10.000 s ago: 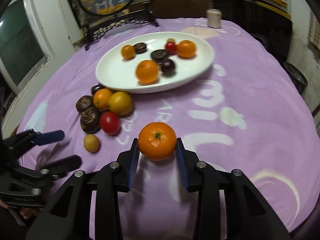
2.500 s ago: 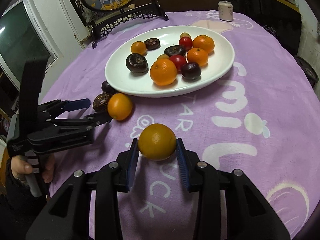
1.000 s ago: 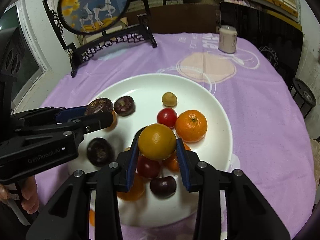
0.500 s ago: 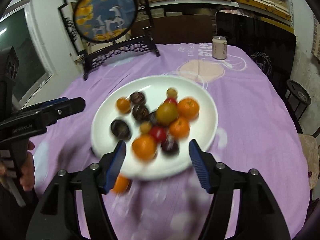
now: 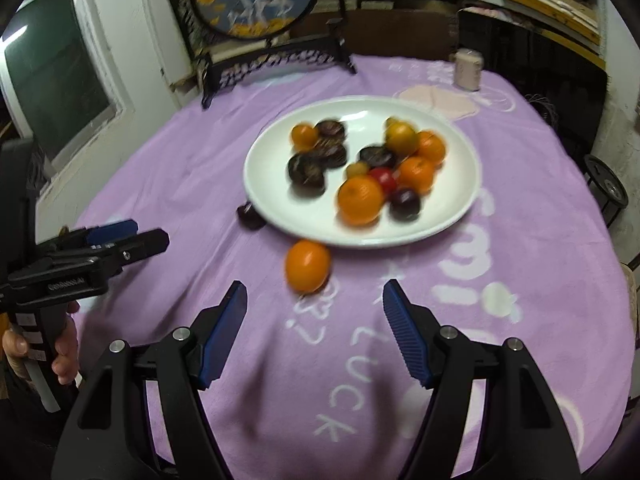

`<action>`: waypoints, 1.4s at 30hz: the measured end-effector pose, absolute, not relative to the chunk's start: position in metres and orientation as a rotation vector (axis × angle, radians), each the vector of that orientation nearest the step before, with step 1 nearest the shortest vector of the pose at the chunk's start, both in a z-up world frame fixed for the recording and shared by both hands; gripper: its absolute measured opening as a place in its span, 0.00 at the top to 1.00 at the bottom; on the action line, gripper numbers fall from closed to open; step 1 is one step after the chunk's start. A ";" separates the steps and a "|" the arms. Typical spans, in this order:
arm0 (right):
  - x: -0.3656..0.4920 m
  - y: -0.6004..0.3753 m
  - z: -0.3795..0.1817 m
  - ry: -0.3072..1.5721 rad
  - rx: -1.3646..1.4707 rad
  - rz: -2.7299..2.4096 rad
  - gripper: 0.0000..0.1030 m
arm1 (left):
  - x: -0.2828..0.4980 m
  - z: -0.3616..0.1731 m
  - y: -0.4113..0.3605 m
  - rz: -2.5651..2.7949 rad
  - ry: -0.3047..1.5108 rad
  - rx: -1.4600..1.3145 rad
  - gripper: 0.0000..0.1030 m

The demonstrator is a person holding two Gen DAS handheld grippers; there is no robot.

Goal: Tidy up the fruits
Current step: 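Grasp a tangerine with the right tool while the left tool grasps a dark cherry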

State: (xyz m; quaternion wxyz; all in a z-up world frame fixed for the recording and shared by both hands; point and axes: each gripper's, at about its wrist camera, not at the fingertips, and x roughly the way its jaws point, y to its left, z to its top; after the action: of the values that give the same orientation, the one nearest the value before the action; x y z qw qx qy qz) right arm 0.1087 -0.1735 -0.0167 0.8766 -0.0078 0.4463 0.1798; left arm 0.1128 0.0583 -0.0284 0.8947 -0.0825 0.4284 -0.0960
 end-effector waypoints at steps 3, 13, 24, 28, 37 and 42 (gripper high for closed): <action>0.117 -0.160 -0.030 0.964 -0.032 0.391 0.31 | 0.108 -0.034 0.063 -0.193 0.903 -0.171 0.15; 0.157 -0.141 -0.065 1.013 -0.048 0.359 0.65 | 0.103 -0.029 0.063 -0.193 0.891 -0.165 0.15; 0.129 -0.189 -0.047 0.979 0.053 0.360 0.66 | 0.139 -0.034 0.009 -0.246 0.867 -0.006 0.16; 0.123 -0.213 -0.044 0.971 0.102 0.342 0.66 | 0.171 -0.052 -0.010 -0.261 0.927 0.057 0.45; 0.122 -0.228 -0.041 0.960 0.153 0.352 0.66 | 0.201 -0.068 -0.014 -0.275 0.986 0.040 0.64; 0.124 -0.223 -0.044 0.978 0.155 0.368 0.66 | 0.202 -0.069 -0.019 -0.258 0.965 0.073 0.69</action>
State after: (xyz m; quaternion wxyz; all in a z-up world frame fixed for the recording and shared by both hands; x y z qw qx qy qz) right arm 0.1243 -0.2227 -0.0435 0.8637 0.0742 0.4665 0.1754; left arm 0.2021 -0.0187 -0.0691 0.8771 0.0349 0.4627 -0.1237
